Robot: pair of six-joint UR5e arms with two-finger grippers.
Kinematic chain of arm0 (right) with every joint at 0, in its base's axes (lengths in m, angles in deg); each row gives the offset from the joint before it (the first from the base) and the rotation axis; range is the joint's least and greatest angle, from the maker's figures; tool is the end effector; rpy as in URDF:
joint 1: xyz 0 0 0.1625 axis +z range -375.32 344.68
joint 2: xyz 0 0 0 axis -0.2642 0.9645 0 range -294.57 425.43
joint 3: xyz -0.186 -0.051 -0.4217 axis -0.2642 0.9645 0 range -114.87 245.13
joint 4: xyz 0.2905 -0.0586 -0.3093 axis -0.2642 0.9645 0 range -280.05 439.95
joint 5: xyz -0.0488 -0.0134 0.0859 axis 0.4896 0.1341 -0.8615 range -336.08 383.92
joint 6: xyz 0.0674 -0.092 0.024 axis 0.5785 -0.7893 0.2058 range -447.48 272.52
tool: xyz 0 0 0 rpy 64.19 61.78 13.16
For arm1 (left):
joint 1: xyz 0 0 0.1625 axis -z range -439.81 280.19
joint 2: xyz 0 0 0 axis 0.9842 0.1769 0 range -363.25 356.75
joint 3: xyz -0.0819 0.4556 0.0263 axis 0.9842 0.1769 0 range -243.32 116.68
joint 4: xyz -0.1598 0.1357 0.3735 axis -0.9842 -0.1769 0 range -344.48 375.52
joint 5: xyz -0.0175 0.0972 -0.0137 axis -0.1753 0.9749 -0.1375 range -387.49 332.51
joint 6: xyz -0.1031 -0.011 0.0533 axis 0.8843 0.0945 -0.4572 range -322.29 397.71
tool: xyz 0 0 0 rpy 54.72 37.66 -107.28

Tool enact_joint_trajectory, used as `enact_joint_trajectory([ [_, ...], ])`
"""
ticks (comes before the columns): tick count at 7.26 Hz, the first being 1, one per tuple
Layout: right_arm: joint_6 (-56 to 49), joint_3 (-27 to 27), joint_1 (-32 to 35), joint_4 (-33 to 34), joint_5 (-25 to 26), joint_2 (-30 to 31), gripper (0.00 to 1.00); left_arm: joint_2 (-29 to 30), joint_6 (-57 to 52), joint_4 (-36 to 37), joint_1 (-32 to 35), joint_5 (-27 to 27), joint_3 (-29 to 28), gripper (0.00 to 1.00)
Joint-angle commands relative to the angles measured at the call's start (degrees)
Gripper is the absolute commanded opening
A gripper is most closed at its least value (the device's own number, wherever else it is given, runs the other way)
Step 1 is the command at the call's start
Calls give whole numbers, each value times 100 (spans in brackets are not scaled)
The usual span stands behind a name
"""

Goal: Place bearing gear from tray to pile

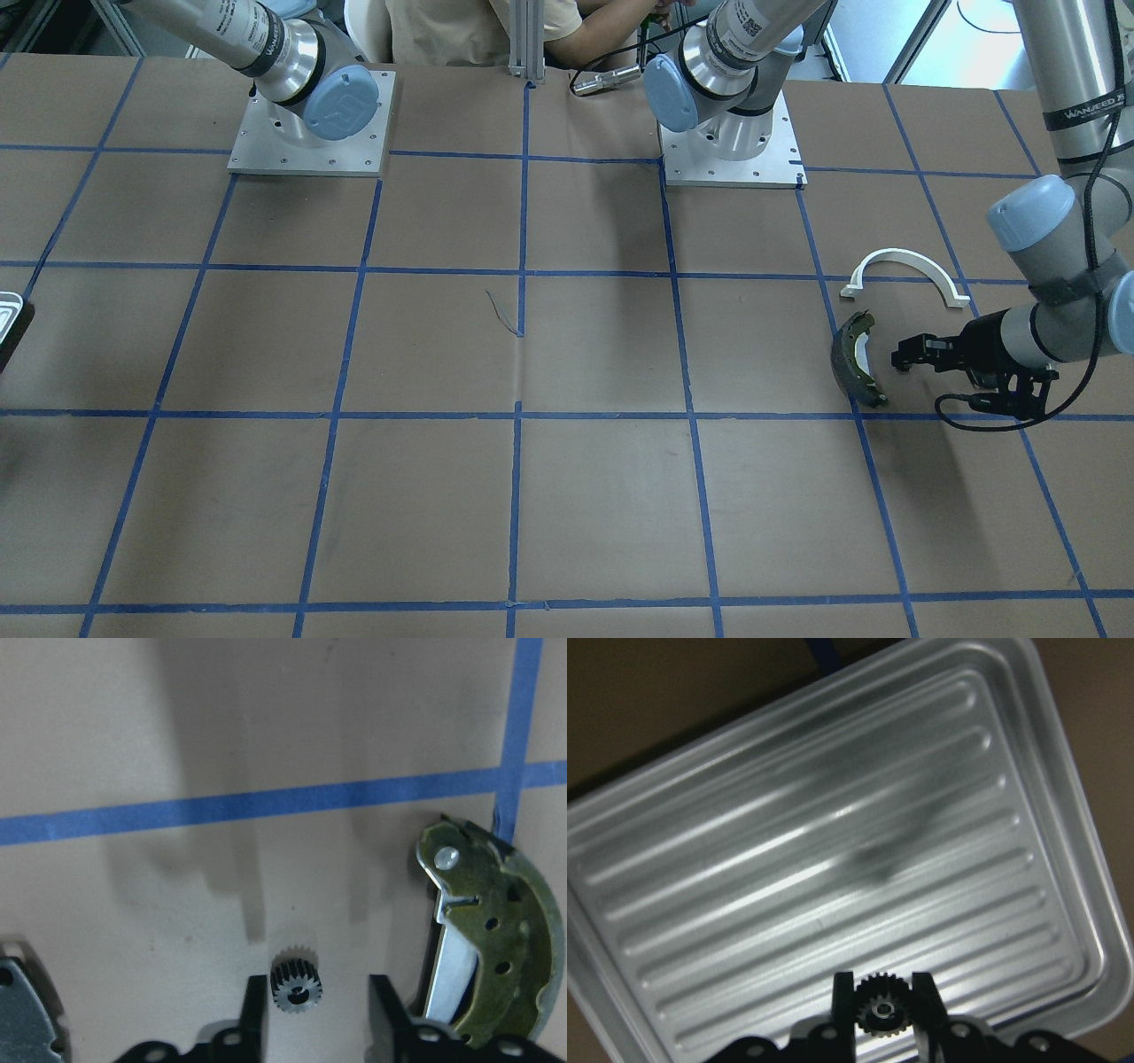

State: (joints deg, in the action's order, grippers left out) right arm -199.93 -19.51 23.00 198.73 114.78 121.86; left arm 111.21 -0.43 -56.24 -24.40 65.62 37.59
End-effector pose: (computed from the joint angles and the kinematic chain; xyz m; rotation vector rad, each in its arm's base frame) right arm -0.4802 -0.5472 0.2410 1.5829 -2.6999 -0.0212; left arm 0.2275 -0.5536 0.2082 -0.1047 -2.9783 -0.4095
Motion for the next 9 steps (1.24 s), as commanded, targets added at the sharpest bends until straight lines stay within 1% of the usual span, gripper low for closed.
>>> enact_joint_trajectory([
  [1,1632,-113,638,-66,-297,69,6,-203,70,-92,31,14,-133,100],
  [2,1918,-139,954,-118,-741,78,6,-344,140,-136,84,14,-238,100],
  [3,2782,-262,1245,-66,-824,87,6,-432,306,-398,119,23,-447,100],
  [5,4661,-673,2227,-74,-719,603,6,-433,797,-1275,337,14,-1175,100],
  [6,5446,-928,2693,-48,-728,684,7,-442,1165,-1662,565,14,-1536,100],
  [7,6515,-1079,3237,248,-571,755,7,-442,1639,-1996,811,14,-1844,100],
  [8,7526,-1115,3913,320,-161,886,7,-468,1904,-2148,979,14,-2004,100],
  [9,8459,-1133,4537,304,-104,948,7,-503,1933,-2158,1041,14,-2031,100],
])
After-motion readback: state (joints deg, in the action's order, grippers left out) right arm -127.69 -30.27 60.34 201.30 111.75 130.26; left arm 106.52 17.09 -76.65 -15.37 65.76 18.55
